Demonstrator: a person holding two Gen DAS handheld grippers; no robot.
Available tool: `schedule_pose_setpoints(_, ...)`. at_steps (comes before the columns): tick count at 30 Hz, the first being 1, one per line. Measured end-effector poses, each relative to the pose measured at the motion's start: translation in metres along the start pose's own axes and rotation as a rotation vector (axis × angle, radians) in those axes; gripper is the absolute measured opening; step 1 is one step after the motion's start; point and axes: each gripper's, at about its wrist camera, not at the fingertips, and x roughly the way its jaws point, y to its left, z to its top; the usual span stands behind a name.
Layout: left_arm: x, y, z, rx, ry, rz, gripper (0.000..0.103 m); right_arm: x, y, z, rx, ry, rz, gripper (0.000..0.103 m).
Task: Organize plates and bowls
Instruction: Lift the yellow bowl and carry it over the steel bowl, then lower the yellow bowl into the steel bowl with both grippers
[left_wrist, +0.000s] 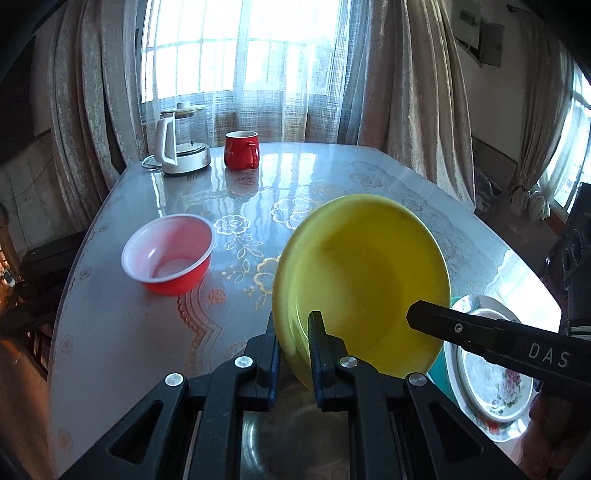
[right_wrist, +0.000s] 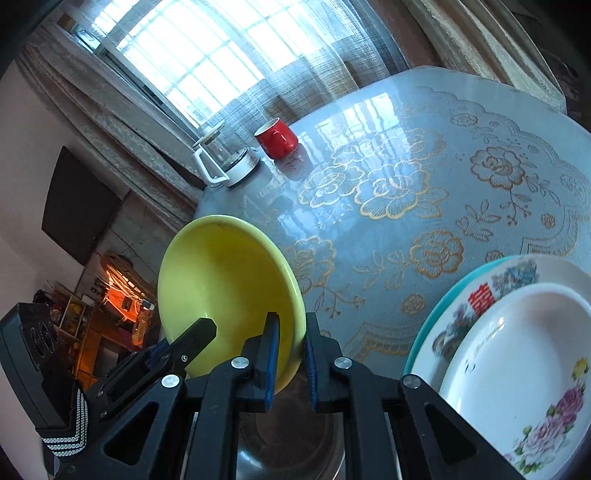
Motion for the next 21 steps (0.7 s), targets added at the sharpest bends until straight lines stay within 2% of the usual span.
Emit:
schedule_pose_setpoints(10,-0.012,0.011,-0.030,-0.015,0.015,0.011,0.014,0.001,0.006,-0.028,0.013,0.025,0.040,0.013)
schedule_pose_setpoints(21,-0.014,0.014,-0.055,-0.009,0.060,0.018,0.015,0.004,0.002,-0.052,0.018,0.074,0.030,0.013)
